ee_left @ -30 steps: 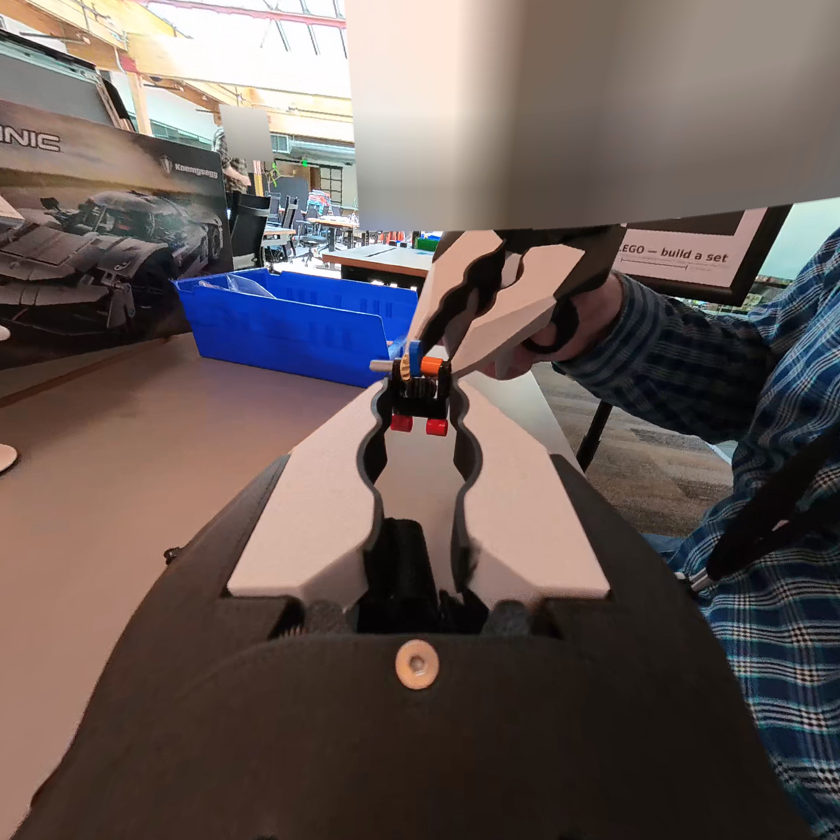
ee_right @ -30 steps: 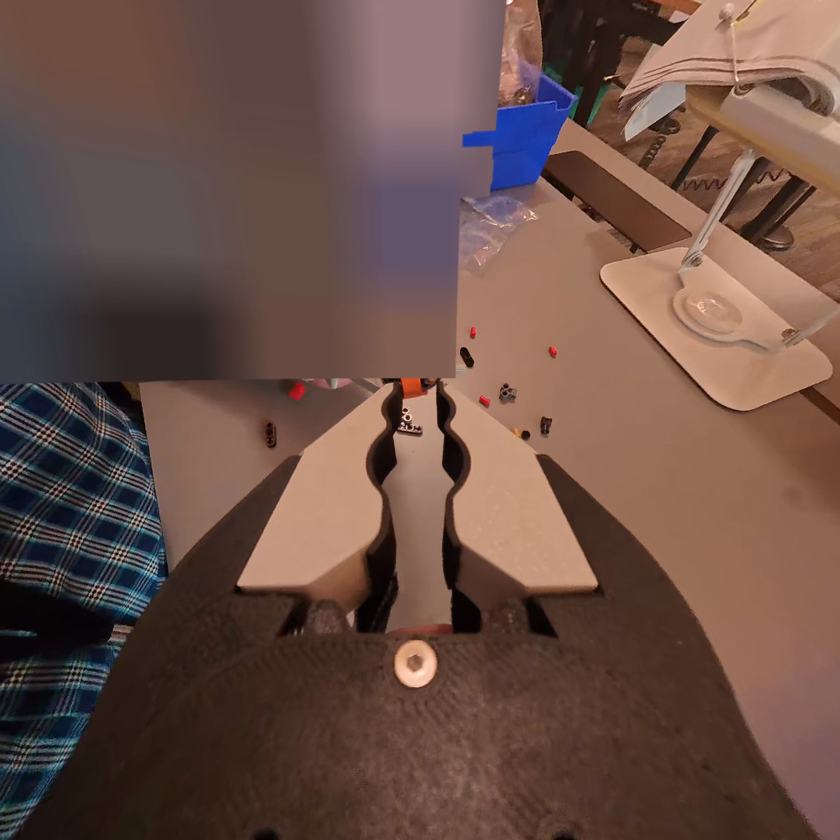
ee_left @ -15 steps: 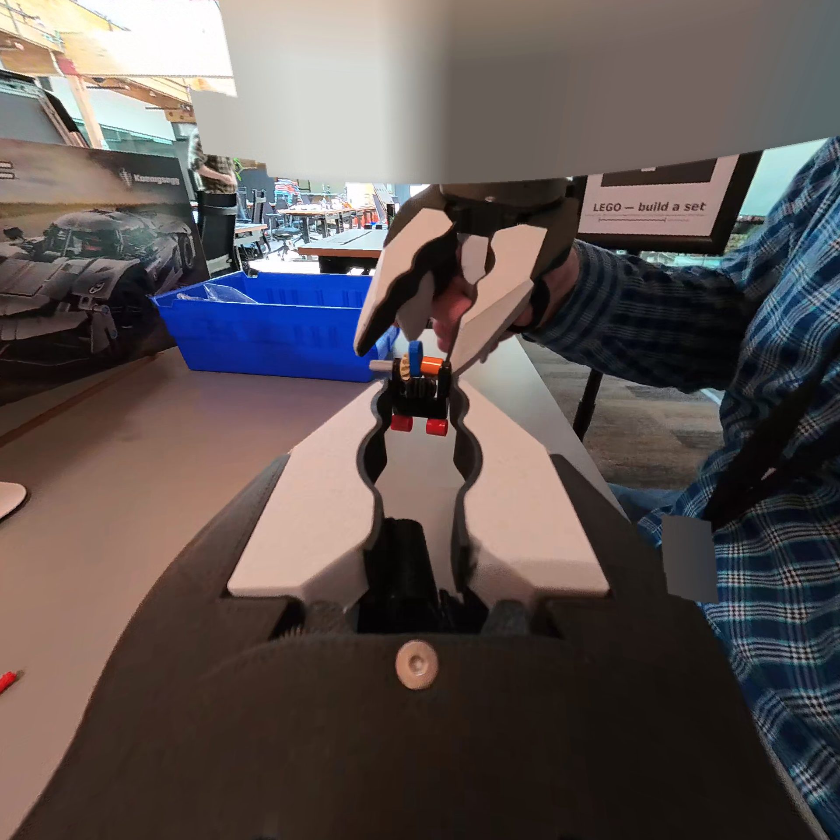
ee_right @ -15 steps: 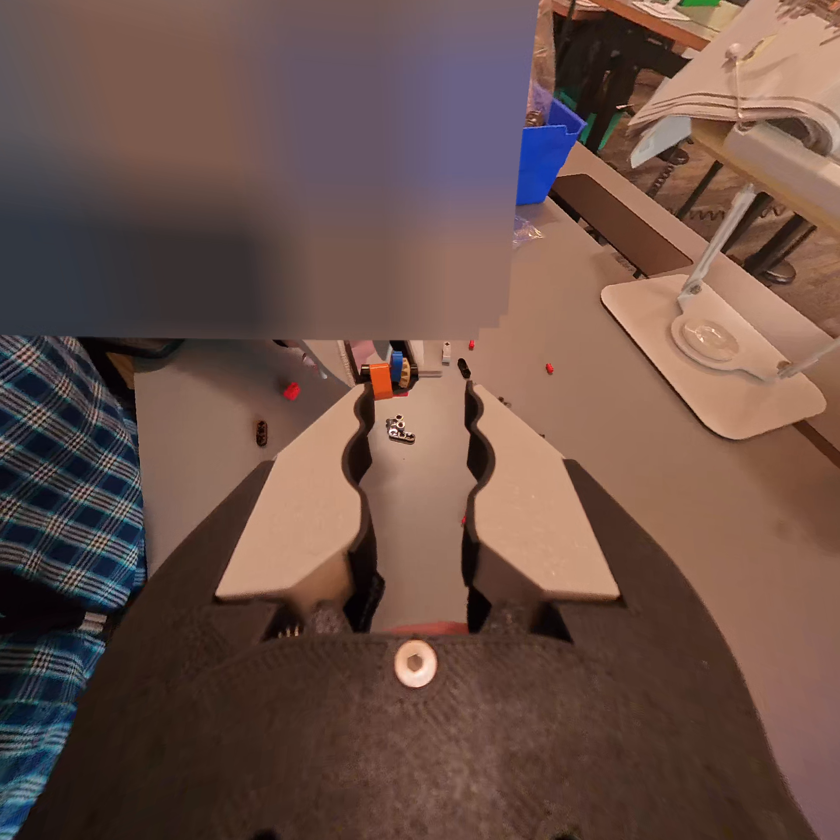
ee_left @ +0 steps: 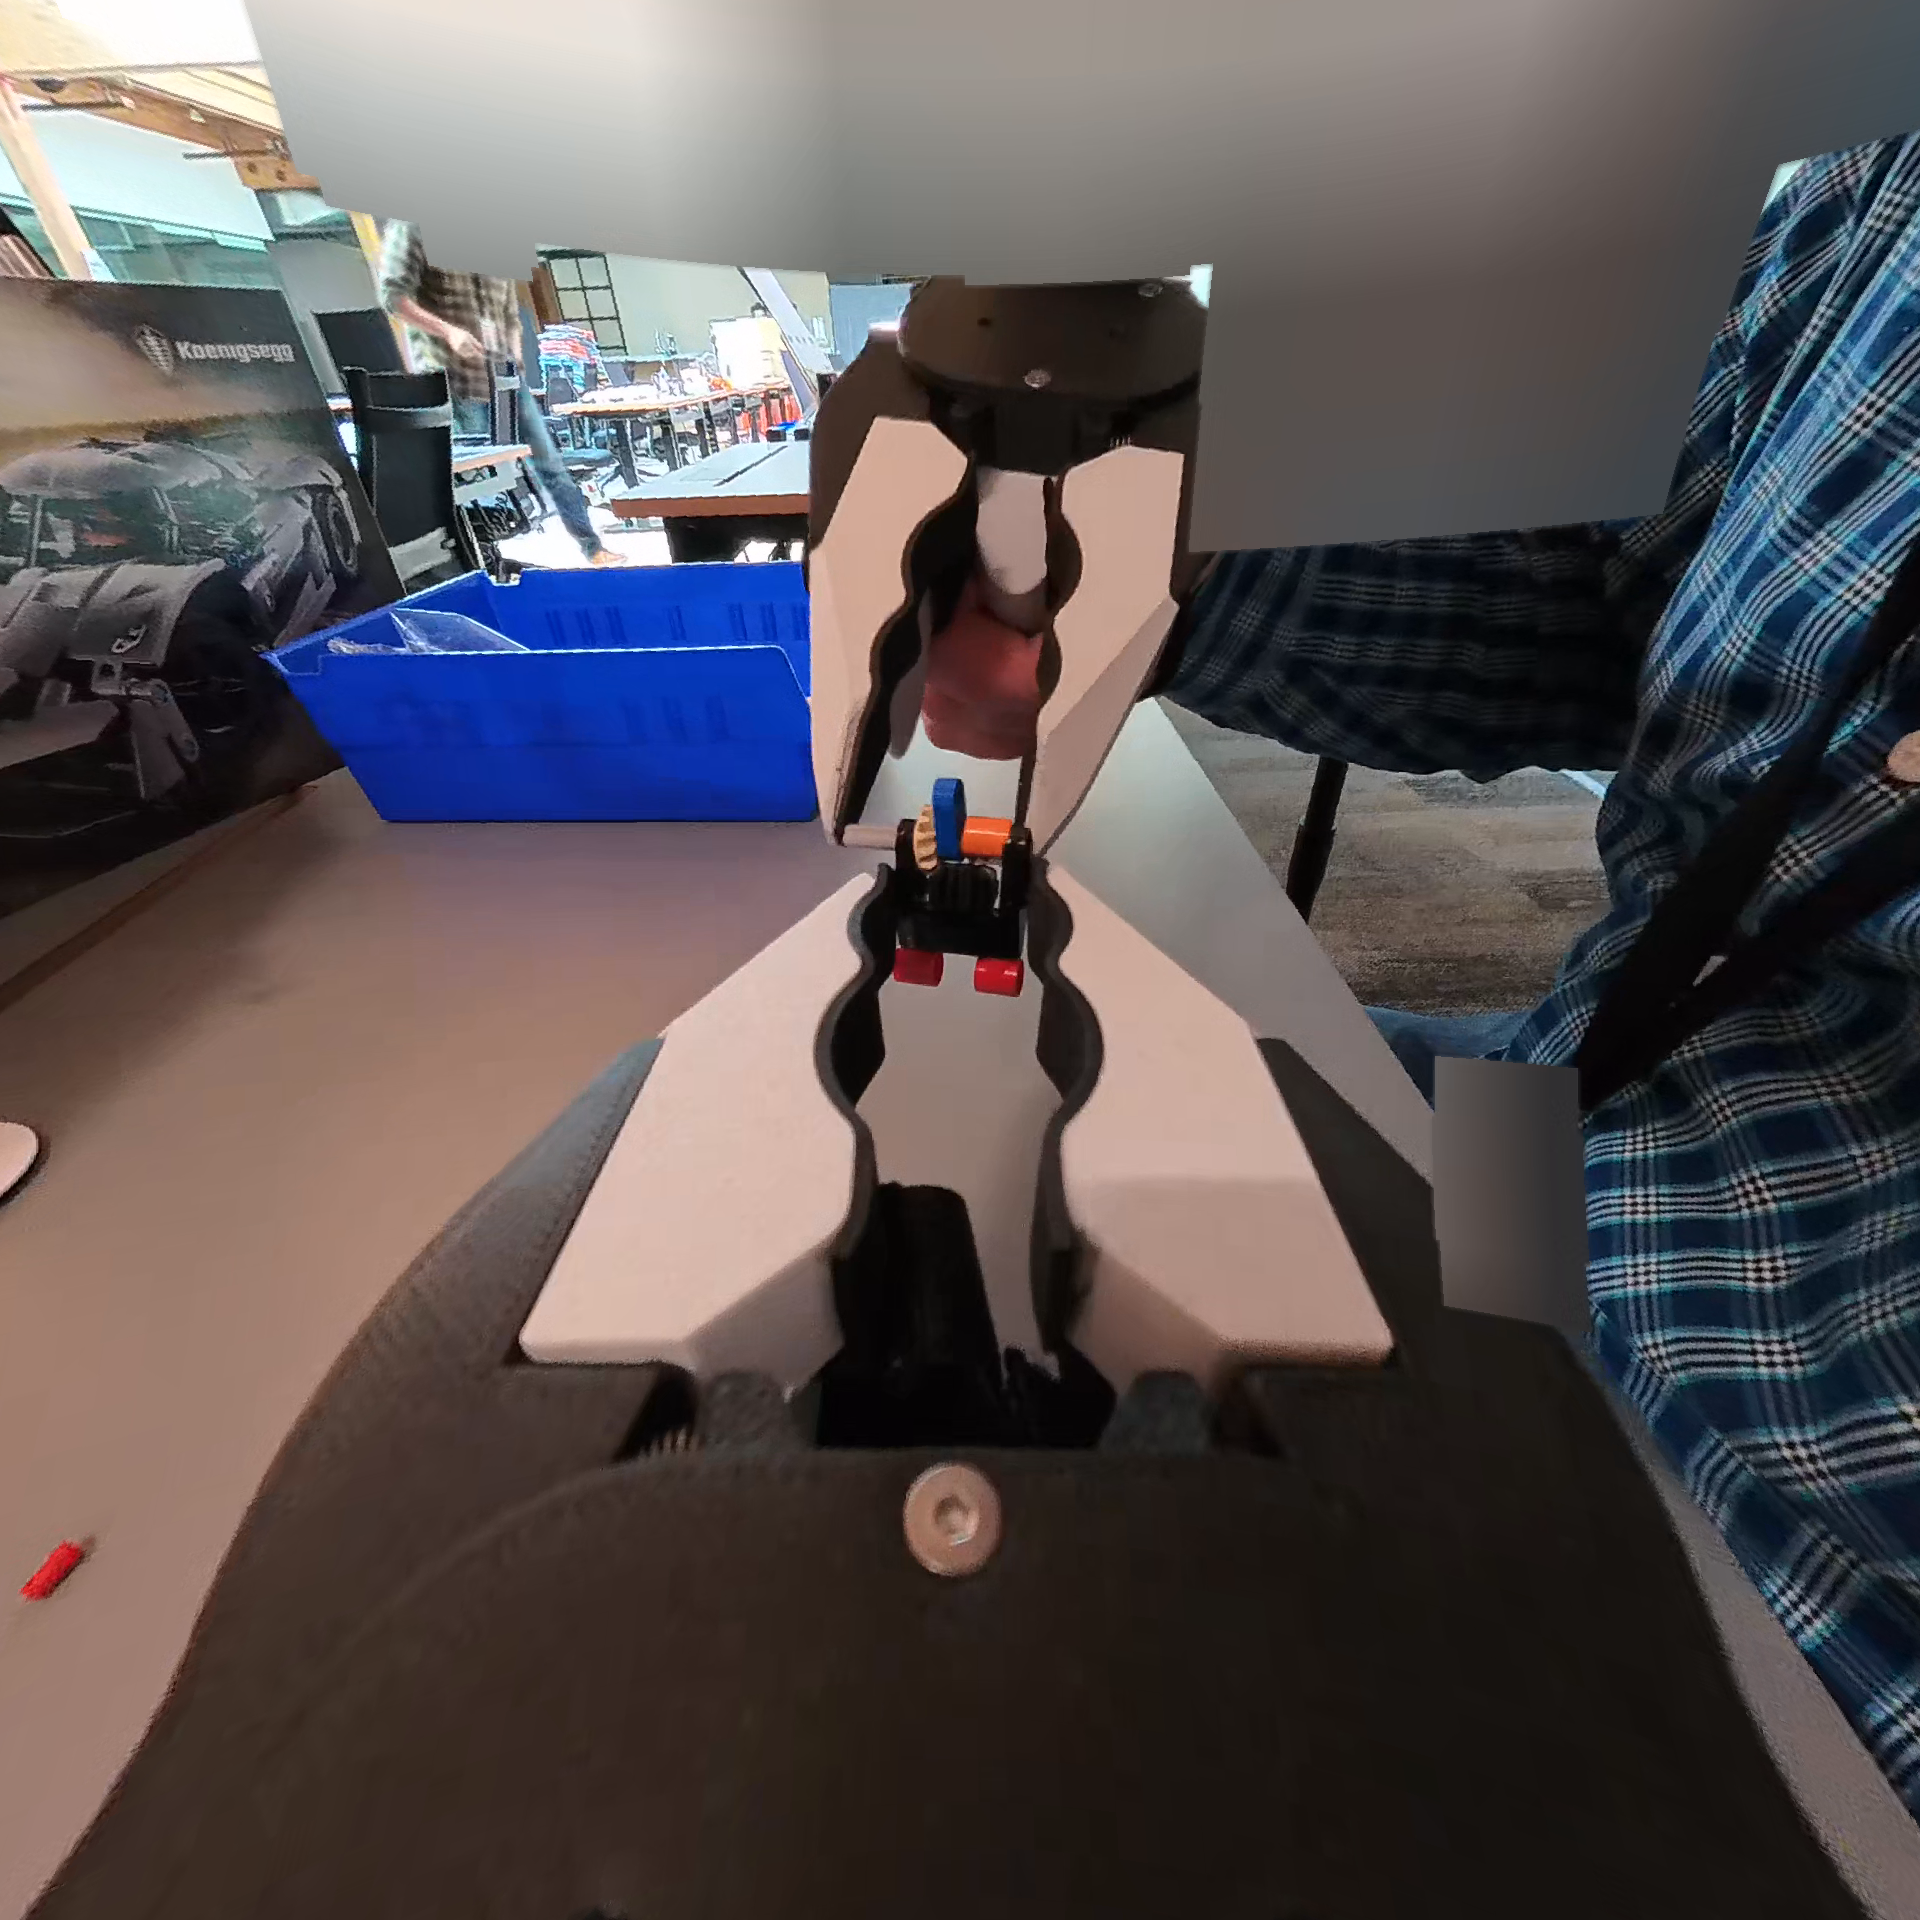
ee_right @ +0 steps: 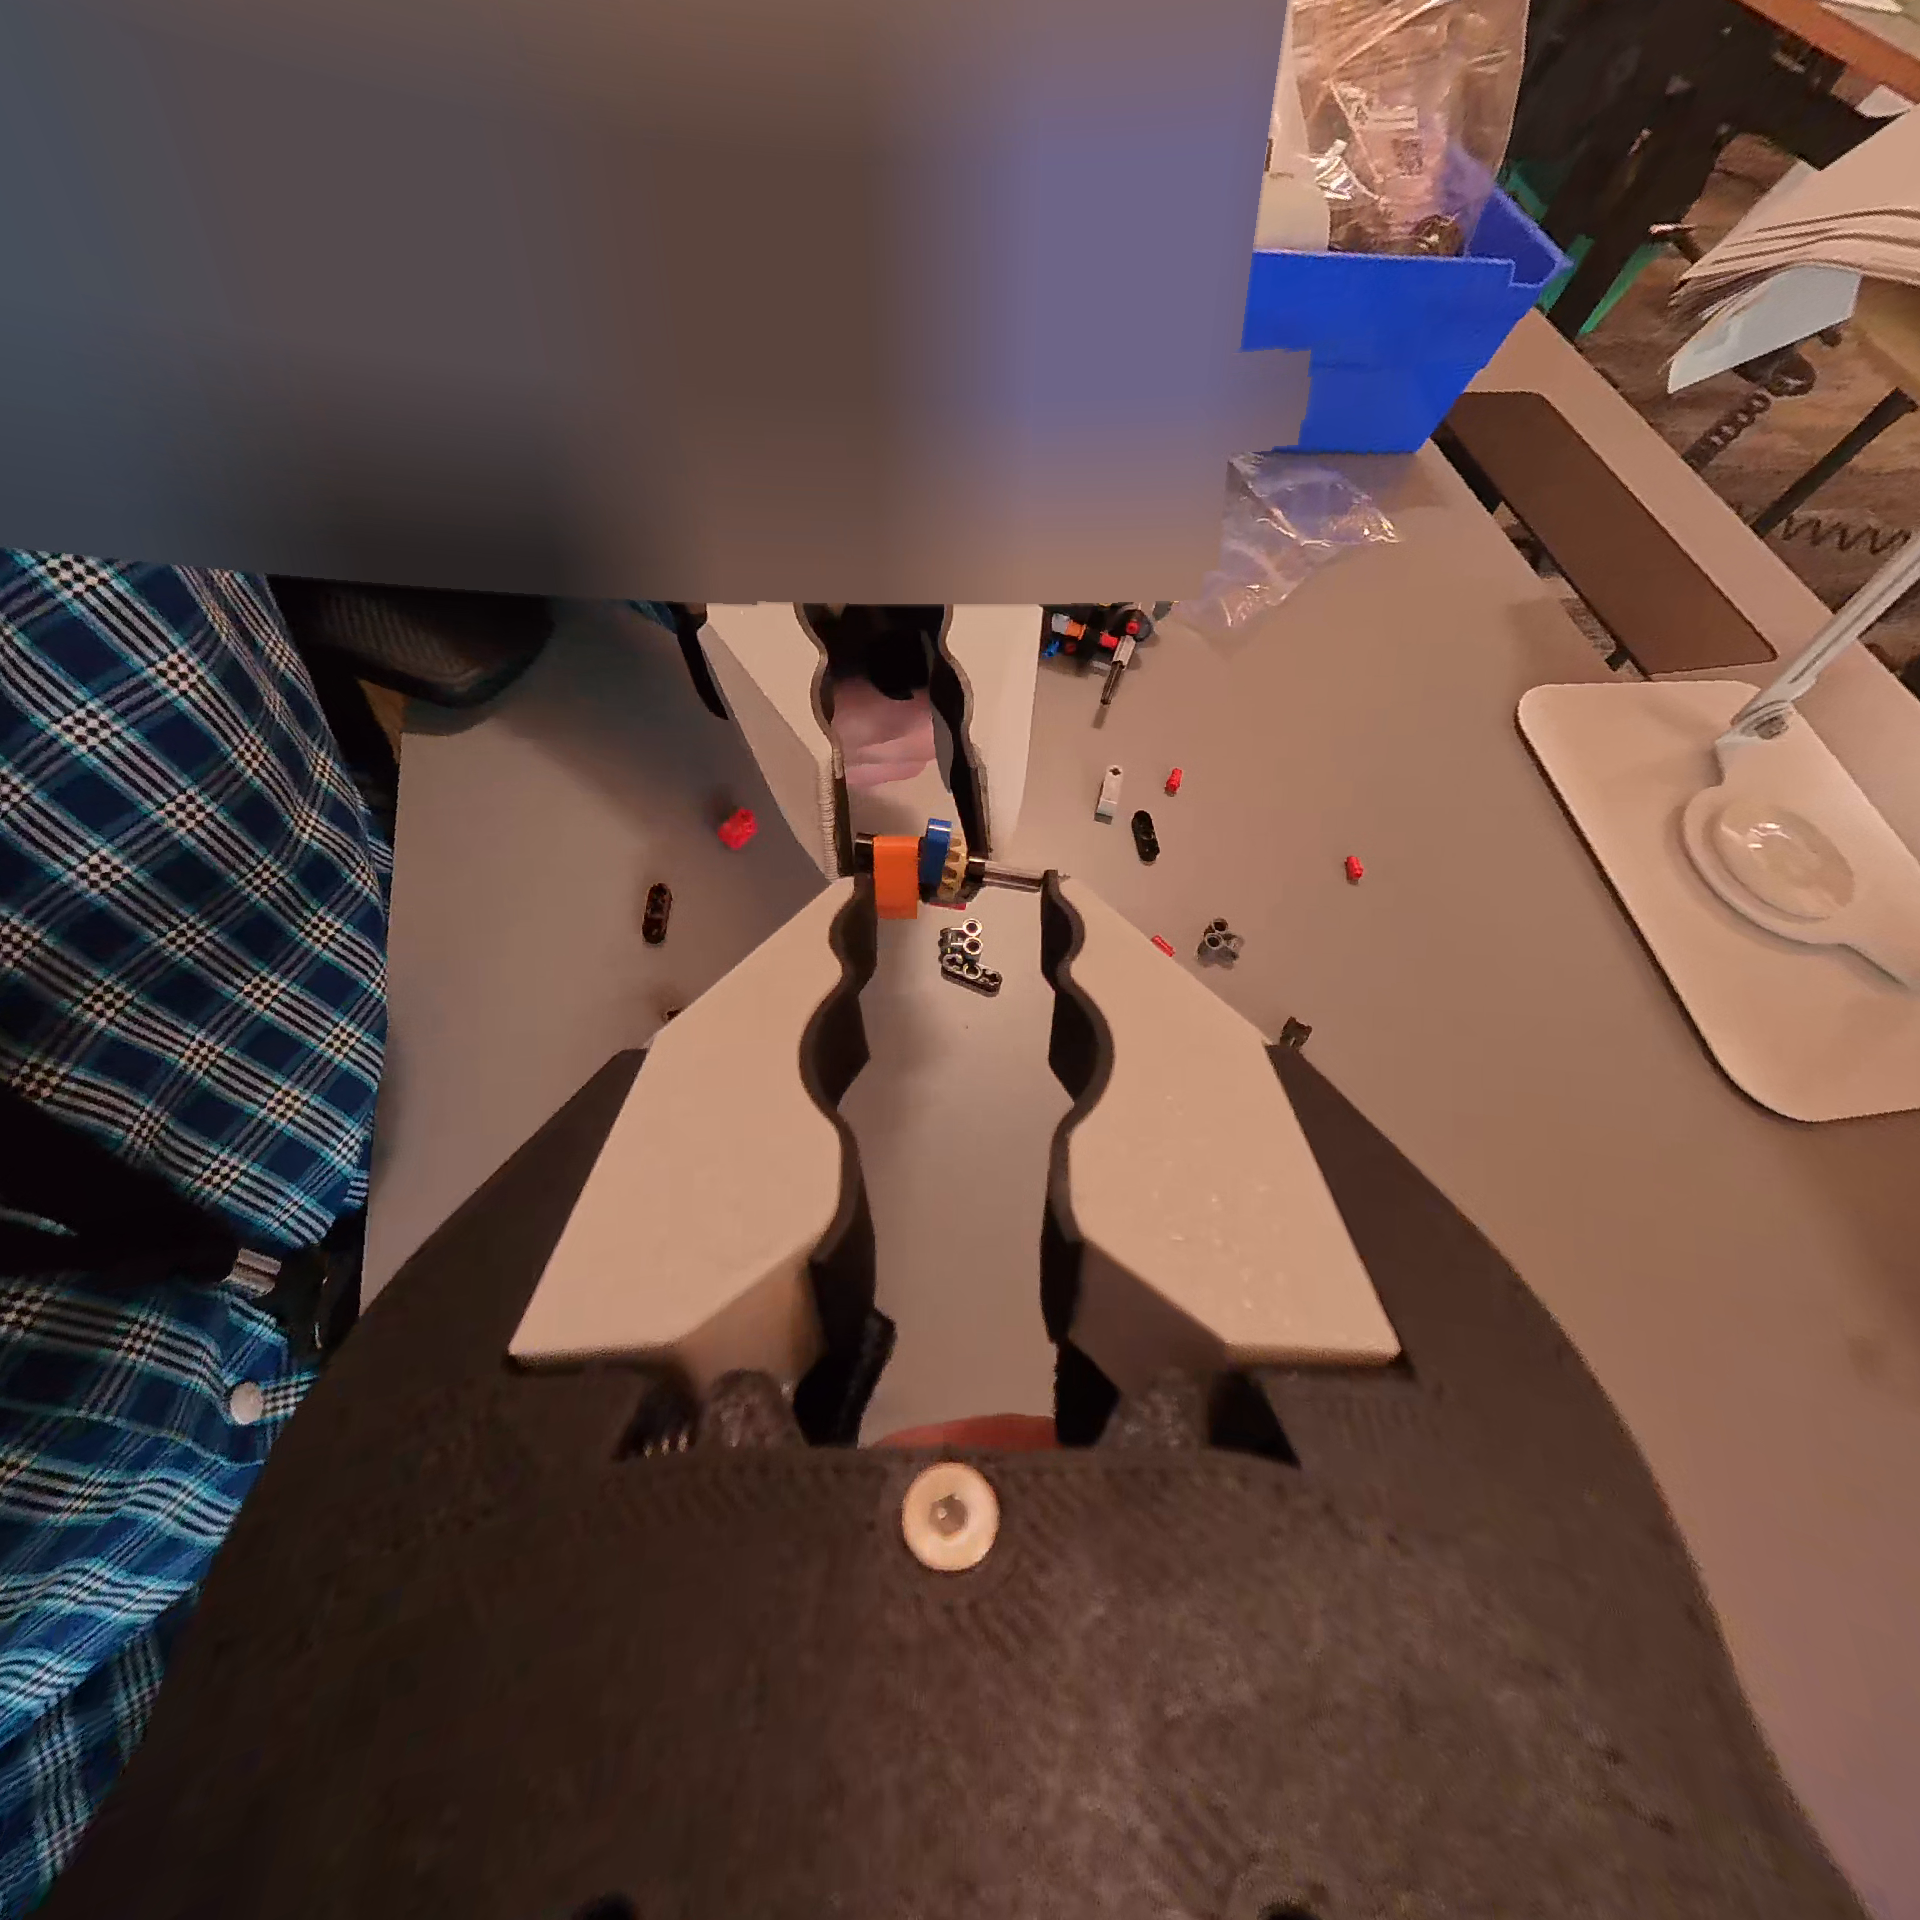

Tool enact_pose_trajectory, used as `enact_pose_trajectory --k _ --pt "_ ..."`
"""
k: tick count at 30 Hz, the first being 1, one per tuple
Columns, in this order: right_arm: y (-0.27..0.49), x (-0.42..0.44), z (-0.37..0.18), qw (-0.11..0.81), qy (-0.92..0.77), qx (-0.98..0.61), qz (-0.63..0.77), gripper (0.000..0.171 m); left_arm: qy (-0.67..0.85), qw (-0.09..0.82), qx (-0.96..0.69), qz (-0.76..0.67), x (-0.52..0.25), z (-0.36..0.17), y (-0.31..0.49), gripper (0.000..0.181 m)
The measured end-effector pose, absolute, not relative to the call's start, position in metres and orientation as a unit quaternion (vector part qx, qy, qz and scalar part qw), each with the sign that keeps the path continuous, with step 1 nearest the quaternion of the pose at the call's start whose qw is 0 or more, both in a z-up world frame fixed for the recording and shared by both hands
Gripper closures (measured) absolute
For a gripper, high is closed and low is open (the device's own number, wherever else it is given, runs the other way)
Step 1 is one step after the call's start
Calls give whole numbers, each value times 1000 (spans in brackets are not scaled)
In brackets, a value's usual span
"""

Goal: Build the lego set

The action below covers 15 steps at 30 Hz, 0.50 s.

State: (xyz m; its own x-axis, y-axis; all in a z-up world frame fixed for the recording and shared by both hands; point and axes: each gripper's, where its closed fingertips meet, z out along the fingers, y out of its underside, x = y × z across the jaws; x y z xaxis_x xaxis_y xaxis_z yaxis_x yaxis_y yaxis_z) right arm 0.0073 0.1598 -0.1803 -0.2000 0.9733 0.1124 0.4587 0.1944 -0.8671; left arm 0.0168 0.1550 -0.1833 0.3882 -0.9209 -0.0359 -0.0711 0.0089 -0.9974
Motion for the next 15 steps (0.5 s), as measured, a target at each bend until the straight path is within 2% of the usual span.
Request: enact_pose_trajectory --k 15 --pt "158 10 -191 351 -702 -511 349 143 458 546 -613 -340 20 -196 154 158"
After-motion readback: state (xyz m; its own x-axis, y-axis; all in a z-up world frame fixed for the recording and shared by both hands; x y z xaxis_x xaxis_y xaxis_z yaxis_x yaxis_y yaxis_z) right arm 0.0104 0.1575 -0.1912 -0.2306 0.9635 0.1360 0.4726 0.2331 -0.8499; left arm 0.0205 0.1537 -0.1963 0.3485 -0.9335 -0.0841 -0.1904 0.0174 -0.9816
